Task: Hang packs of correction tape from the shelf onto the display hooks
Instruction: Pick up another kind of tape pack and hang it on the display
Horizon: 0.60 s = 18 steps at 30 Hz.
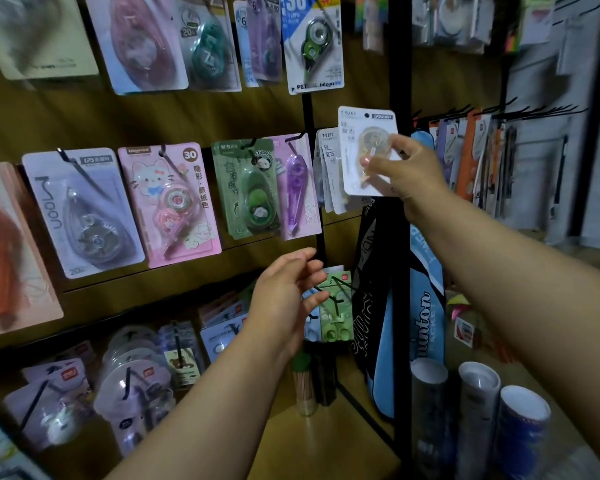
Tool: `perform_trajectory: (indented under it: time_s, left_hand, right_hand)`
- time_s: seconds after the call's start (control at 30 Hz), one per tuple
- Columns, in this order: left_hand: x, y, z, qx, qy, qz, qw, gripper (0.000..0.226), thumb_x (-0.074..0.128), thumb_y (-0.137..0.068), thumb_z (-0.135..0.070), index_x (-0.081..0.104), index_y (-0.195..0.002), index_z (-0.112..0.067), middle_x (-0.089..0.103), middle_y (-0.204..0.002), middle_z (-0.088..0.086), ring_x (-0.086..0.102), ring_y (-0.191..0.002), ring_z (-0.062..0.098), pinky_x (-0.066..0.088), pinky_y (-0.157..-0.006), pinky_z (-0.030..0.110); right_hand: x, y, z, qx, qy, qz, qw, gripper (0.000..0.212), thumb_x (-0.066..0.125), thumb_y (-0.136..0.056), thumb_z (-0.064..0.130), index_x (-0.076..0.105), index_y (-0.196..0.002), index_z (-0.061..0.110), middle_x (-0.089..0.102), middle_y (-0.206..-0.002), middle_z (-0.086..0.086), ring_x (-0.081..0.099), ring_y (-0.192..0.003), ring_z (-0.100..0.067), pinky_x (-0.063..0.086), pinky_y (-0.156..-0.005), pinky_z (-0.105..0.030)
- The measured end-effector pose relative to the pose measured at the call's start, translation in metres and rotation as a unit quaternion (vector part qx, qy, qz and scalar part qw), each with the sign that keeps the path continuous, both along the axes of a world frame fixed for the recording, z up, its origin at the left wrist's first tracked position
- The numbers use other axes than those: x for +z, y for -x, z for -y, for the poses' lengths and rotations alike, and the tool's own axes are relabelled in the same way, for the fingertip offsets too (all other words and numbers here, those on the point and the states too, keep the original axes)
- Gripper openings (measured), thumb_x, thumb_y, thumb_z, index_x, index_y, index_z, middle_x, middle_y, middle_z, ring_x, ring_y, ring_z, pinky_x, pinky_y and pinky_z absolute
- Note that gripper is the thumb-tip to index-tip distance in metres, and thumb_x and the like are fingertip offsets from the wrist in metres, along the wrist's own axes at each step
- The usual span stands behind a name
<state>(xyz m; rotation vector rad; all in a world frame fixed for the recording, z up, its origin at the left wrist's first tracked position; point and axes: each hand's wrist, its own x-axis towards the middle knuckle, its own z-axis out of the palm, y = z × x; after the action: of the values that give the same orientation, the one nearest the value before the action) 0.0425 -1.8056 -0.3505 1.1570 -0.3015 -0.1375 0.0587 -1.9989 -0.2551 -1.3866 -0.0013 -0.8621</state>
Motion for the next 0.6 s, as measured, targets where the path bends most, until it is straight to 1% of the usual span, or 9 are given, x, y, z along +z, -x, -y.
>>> perform_trajectory:
  time_s: [0.03, 0.07, 0.13, 0.17, 0.27, 0.43, 0.6]
  left_hand:
    - [0.0, 0.0, 0.0, -0.001, 0.001, -0.001, 1.0, 0.022, 0.047, -0.099, -0.013, 0.068, -0.095, -0.014, 0.067, -0.079, 0.001, 0.062, -0.072, 0.012, 0.052, -0.065, 0.028]
    - [-0.001, 0.0, 0.0, -0.003, 0.002, -0.001, 1.0, 0.022, 0.047, -0.099, -0.013, 0.068, -0.095, -0.014, 0.067, -0.079, 0.001, 0.062, -0.071, 0.012, 0.051, -0.065, 0.028]
    - [-0.001, -0.001, 0.0, -0.004, 0.005, -0.004, 1.0, 0.022, 0.047, -0.099, -0.013, 0.068, -0.094, -0.014, 0.067, -0.078, 0.001, 0.062, -0.071, 0.012, 0.051, -0.065, 0.029]
    - [-0.002, -0.001, 0.0, -0.005, 0.006, -0.005, 1.0, 0.022, 0.047, -0.099, -0.013, 0.068, -0.093, -0.013, 0.067, -0.078, 0.001, 0.062, -0.07, 0.012, 0.051, -0.065, 0.029]
    - [-0.003, -0.002, -0.001, -0.005, 0.009, -0.009, 1.0, 0.022, 0.046, -0.099, -0.013, 0.068, -0.094, -0.012, 0.066, -0.076, 0.002, 0.061, -0.069, 0.013, 0.05, -0.064, 0.029]
    - [-0.006, -0.003, -0.002, -0.004, 0.008, -0.012, 1.0, 0.023, 0.045, -0.1, -0.013, 0.067, -0.093, -0.012, 0.066, -0.073, 0.002, 0.061, -0.068, 0.014, 0.05, -0.063, 0.028]
    - [-0.008, -0.007, -0.003, -0.003, 0.005, -0.009, 1.0, 0.023, 0.045, -0.099, -0.014, 0.068, -0.092, -0.013, 0.067, -0.073, 0.002, 0.062, -0.067, 0.014, 0.051, -0.064, 0.028]
  right_hand:
    - [0.003, -0.001, 0.001, 0.007, 0.002, 0.0, 1.0, 0.062, 0.078, -0.073, 0.002, 0.052, -0.129, 0.005, 0.06, -0.101, 0.007, 0.066, -0.095, -0.018, 0.059, -0.08, -0.036]
    - [0.005, -0.004, 0.002, 0.013, 0.006, -0.004, 1.0, 0.06, 0.078, -0.073, 0.002, 0.053, -0.127, 0.004, 0.062, -0.103, 0.004, 0.066, -0.094, -0.018, 0.06, -0.076, -0.033]
    - [0.005, -0.009, 0.004, 0.02, 0.009, -0.013, 1.0, 0.061, 0.081, -0.07, 0.003, 0.055, -0.126, 0.003, 0.063, -0.114, -0.005, 0.068, -0.095, -0.021, 0.06, -0.07, -0.029]
    - [0.004, -0.011, 0.003, 0.023, 0.008, -0.017, 1.0, 0.062, 0.081, -0.069, 0.003, 0.055, -0.125, 0.003, 0.063, -0.116, -0.007, 0.068, -0.094, -0.021, 0.059, -0.068, -0.027]
    - [0.0, -0.016, 0.004, 0.028, 0.011, -0.023, 0.999, 0.061, 0.081, -0.07, 0.003, 0.055, -0.125, 0.003, 0.063, -0.116, -0.006, 0.068, -0.09, -0.017, 0.057, -0.064, -0.023]
    - [-0.002, -0.025, 0.009, 0.028, 0.026, -0.023, 0.999, 0.072, 0.085, -0.066, 0.008, 0.052, -0.131, 0.004, 0.058, -0.126, -0.008, 0.067, -0.099, -0.02, 0.058, -0.064, -0.024]
    - [-0.006, -0.031, 0.012, -0.006, 0.041, -0.024, 0.999, 0.071, 0.088, -0.06, 0.016, 0.058, -0.124, 0.008, 0.058, -0.124, -0.006, 0.065, -0.103, -0.024, 0.06, -0.067, -0.029]
